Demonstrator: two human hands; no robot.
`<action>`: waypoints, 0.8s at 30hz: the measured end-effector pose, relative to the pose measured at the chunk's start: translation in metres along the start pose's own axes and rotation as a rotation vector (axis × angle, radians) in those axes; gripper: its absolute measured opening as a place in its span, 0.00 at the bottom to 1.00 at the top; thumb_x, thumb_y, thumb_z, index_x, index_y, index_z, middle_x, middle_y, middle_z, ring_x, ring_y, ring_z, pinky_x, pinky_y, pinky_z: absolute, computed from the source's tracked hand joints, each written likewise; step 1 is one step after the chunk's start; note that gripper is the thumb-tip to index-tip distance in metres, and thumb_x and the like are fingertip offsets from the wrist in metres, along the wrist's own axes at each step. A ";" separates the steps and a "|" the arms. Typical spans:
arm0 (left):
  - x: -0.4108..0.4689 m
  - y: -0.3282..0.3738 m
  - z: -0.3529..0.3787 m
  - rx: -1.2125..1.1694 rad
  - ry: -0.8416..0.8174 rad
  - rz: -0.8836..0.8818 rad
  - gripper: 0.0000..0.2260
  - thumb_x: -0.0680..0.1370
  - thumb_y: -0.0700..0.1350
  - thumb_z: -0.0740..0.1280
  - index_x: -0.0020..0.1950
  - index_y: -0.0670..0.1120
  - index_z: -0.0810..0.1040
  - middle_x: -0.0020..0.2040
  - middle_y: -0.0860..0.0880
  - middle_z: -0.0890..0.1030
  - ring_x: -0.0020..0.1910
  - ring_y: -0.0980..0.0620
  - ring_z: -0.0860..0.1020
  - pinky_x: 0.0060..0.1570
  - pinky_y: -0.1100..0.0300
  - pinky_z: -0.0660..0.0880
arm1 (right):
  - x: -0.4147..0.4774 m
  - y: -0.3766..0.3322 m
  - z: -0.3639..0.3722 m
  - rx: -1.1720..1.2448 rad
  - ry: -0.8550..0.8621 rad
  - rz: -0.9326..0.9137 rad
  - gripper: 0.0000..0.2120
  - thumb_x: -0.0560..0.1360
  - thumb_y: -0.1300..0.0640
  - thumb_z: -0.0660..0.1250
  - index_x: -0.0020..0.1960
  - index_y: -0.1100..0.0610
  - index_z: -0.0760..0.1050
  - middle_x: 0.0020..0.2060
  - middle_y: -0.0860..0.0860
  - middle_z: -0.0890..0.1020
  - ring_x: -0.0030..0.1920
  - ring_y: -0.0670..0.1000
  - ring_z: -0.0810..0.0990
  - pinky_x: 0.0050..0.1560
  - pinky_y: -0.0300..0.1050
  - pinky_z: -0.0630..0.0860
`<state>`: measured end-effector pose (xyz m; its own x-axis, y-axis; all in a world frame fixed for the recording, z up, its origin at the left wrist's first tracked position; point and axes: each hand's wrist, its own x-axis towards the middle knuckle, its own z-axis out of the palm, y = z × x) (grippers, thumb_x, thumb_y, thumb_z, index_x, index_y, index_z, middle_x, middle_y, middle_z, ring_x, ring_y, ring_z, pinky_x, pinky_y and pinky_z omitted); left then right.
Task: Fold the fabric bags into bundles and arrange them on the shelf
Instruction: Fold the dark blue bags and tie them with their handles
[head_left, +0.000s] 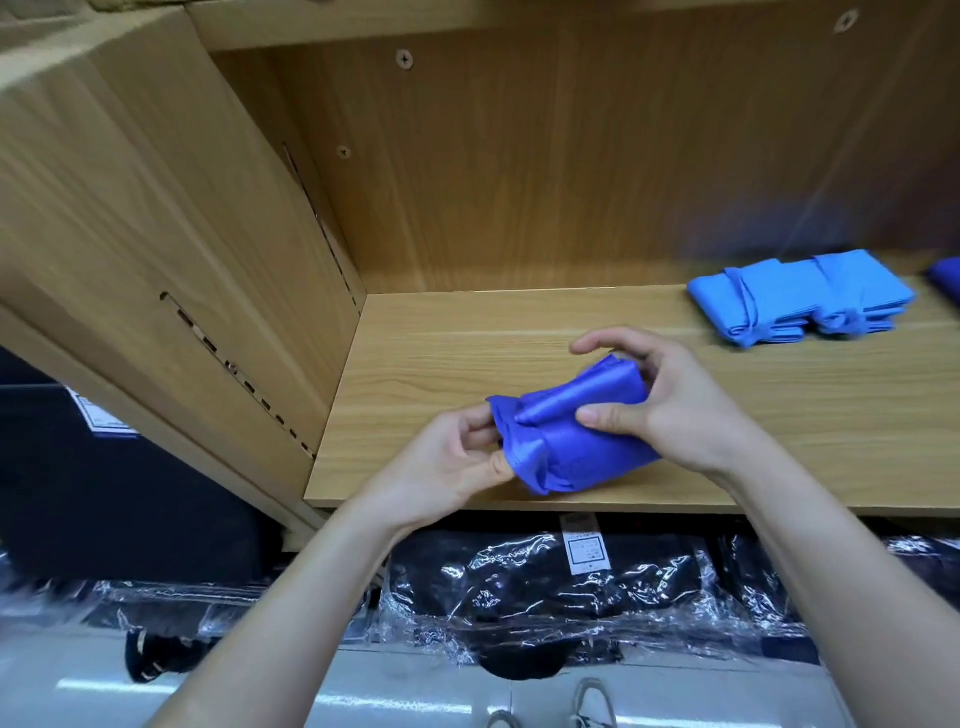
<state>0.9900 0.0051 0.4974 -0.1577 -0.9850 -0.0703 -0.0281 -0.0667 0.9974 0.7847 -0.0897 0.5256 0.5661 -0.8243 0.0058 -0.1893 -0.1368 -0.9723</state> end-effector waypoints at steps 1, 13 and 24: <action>0.000 -0.001 0.000 -0.010 0.008 -0.004 0.34 0.66 0.61 0.75 0.65 0.43 0.74 0.65 0.50 0.79 0.65 0.52 0.76 0.59 0.63 0.73 | 0.002 0.000 0.000 -0.075 -0.027 -0.013 0.22 0.66 0.67 0.77 0.54 0.49 0.76 0.37 0.53 0.80 0.37 0.50 0.75 0.42 0.45 0.74; 0.009 -0.006 0.020 0.280 0.220 0.014 0.15 0.70 0.43 0.75 0.55 0.50 0.80 0.48 0.53 0.84 0.41 0.60 0.76 0.46 0.64 0.74 | 0.010 -0.013 0.021 -0.464 -0.339 -0.138 0.23 0.68 0.67 0.70 0.55 0.49 0.64 0.41 0.50 0.77 0.40 0.51 0.74 0.46 0.48 0.73; 0.002 -0.011 0.024 0.173 0.446 -0.031 0.19 0.66 0.42 0.75 0.56 0.52 0.78 0.51 0.59 0.83 0.51 0.63 0.80 0.51 0.67 0.74 | 0.003 0.013 0.019 -0.036 -0.083 -0.042 0.14 0.68 0.55 0.71 0.54 0.51 0.79 0.47 0.48 0.85 0.46 0.43 0.81 0.51 0.37 0.76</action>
<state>0.9666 0.0072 0.4858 0.2840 -0.9576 -0.0484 -0.1956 -0.1073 0.9748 0.7988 -0.0836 0.5088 0.6383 -0.7694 0.0261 -0.1918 -0.1917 -0.9625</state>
